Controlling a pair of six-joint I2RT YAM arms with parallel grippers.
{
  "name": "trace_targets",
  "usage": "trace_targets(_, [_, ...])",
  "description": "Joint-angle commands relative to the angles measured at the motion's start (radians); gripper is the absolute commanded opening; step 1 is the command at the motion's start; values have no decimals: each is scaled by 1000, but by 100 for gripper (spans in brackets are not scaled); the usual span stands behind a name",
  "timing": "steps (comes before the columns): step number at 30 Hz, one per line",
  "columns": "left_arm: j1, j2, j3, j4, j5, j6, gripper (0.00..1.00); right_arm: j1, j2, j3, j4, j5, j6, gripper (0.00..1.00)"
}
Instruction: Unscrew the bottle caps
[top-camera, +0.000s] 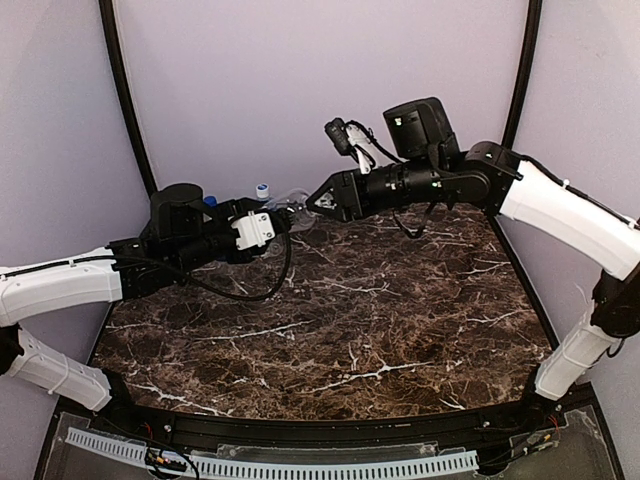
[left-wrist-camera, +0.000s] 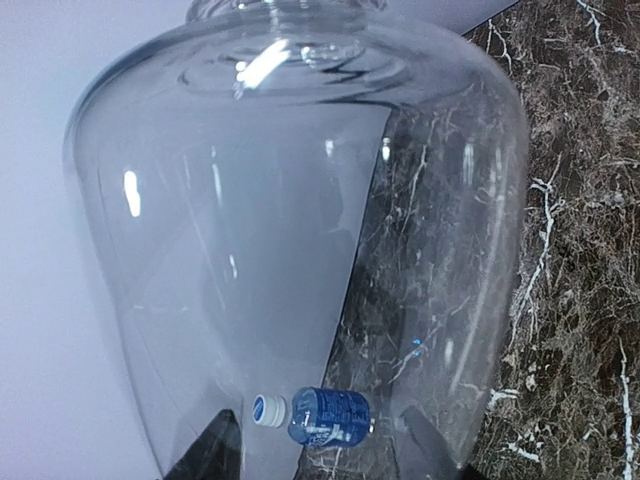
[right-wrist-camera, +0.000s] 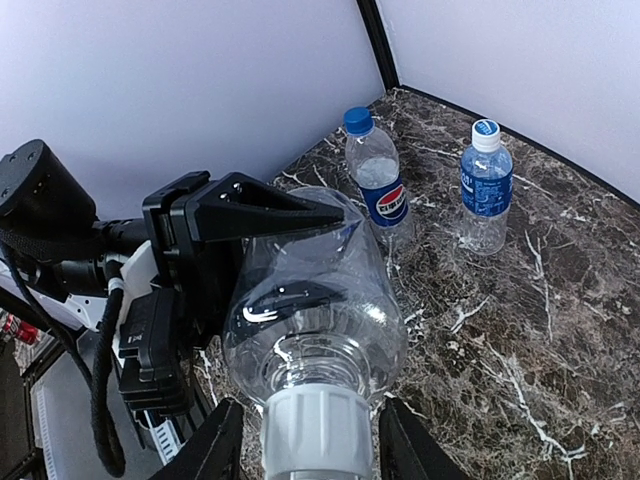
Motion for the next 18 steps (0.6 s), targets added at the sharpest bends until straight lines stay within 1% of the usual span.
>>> trace_targets(1, [-6,-6,20,42,-7,4,21,8,14,24,-17,-10,-1,45])
trace_targets(4, [-6,-9,19,44,-5,5,21,8,13,21,-18,6,-3,42])
trace_targets(8, [-6,-14,17,43,-2,8,21,8,7,19,-9,19,-3,32])
trace_targets(10, [-6,-16,12,39,3,10,21,8,1,17,-2,23,-6,30])
trace_targets(11, [-5,-17,11,39,4,10,21,7,-2,16,2,24,-8,27])
trace_targets(12, [-6,-20,8,39,7,10,21,7,-5,15,4,26,-13,23])
trace_targets(13, [-5,-21,6,37,9,10,21,8,-6,10,10,27,-25,16])
trace_targets(14, [-6,-23,5,34,15,8,21,7,-7,6,14,27,-40,5])
trace_targets(15, [-6,-24,4,29,19,4,21,9,-8,1,18,26,-59,0])
trace_targets(17, [-6,-31,7,-2,43,-6,20,9,-17,-13,23,11,-132,0])
trace_targets(18, [-6,-32,12,-48,71,-17,20,14,-24,-27,30,-5,-203,0])
